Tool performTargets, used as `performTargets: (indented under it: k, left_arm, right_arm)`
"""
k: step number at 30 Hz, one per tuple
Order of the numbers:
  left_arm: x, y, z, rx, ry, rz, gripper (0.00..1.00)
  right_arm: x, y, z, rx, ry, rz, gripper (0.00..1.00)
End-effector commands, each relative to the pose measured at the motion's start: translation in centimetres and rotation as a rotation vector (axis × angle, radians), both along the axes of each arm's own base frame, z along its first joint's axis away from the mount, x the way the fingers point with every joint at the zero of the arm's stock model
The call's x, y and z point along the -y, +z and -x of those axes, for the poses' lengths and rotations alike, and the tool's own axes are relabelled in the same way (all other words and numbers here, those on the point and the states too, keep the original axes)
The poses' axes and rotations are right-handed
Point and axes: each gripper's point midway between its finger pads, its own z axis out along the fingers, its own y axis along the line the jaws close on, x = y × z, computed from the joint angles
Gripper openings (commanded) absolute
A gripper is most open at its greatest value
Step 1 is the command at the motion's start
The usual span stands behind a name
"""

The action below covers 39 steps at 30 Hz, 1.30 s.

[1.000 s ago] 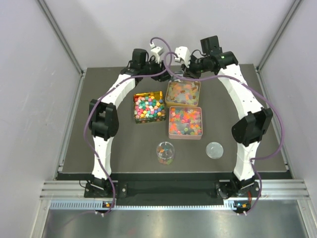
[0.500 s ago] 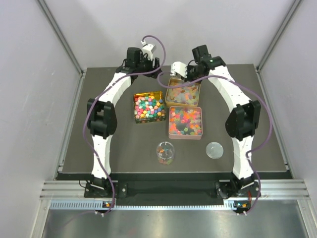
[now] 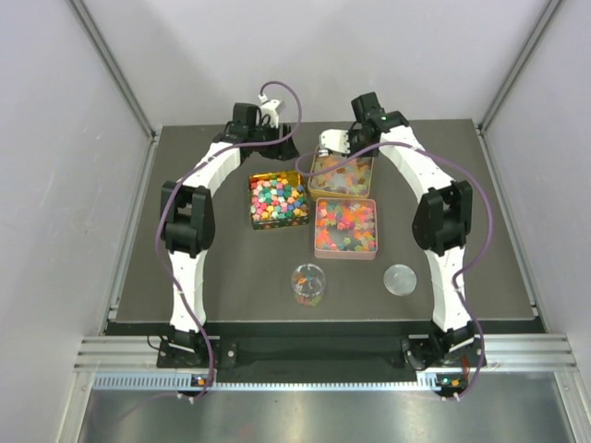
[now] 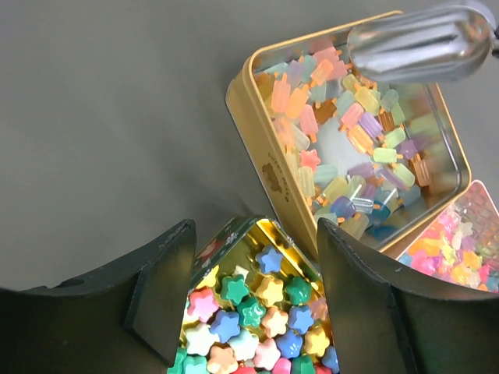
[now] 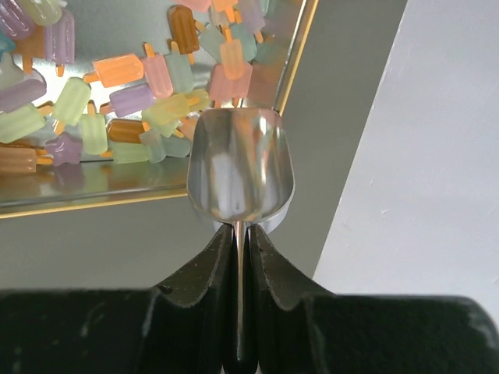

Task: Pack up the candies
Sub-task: Scoop the fake candies from the storage box.

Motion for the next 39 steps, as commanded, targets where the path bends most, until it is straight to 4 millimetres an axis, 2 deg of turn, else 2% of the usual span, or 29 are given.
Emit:
performTargets:
  k: [1,9,17,19,21,22,23,25,27,28,29,31,33,34,39]
  left_arm:
    - [0.4,4.9,0.8,0.071,-0.042,0.075,0.68]
    - [0.0,4.8,1.1,0.051,-0.059,0.1,0.68]
    - [0.3,3.0,1.4,-0.008,-0.065,0.132,0.68]
    - [0.4,2.3,0.9,-0.019,-0.061,0.139,0.68]
    - [0.7,2.8,0.1,-0.007,-0.062,0.156,0.68]
    - [0.8,2.0,-0.3,-0.019,-0.063,0.157,0.68]
    - [1.0,2.7,-0.9,0.003,-0.061,0.164,0.69]
    - [1.1,1.8,-1.6,0.0,-0.058,0.169,0.69]
    - [1.4,2.2,-2.4,0.02,-0.057,0.18,0.71]
    - [1.4,1.3,-2.7,0.013,-0.055,0.178,0.72]
    - [1.5,1.6,-3.1,0.025,-0.057,0.182,0.72]
    - [1.6,0.1,-3.7,0.007,-0.053,0.18,0.73]
    - [1.8,-0.1,-4.2,0.013,-0.048,0.189,0.74]
    - [1.8,-0.9,-4.5,0.002,-0.04,0.19,0.74]
    - [2.0,-2.2,-4.7,-0.013,-0.033,0.19,0.75]
  right_arm:
    - [-0.5,1.5,-2.2,0.112,0.027,0.055,0.0]
    - [-1.1,-1.8,-2.0,0.074,0.051,0.088,0.0]
    - [-3.0,-2.1,-1.7,0.066,0.112,0.046,0.0]
    - [-3.4,-1.9,-1.3,0.061,0.152,0.038,0.0]
    - [-4.1,-2.3,-0.8,0.046,0.197,0.028,0.0]
    - [-4.3,-2.6,-0.5,0.036,0.21,0.024,0.0]
    - [-4.5,-2.5,-0.4,0.034,0.225,0.022,0.0]
    - [-5.0,-3.0,0.1,0.018,0.26,0.028,0.0]
    - [-5.5,-2.9,0.5,0.004,0.298,0.017,0.0]
    - [-5.6,-3.1,1.0,-0.012,0.312,0.014,0.0]
    - [-5.8,-3.1,1.3,-0.022,0.327,0.014,0.0]
    - [-6.1,-3.1,2.1,-0.038,0.355,0.011,0.0]
    - [-6.4,-2.8,2.6,-0.044,0.387,-0.001,0.0]
    - [-6.5,-2.9,2.9,-0.053,0.395,-0.002,0.0]
    - [-6.7,-2.8,4.9,-0.111,0.46,-0.02,0.0]
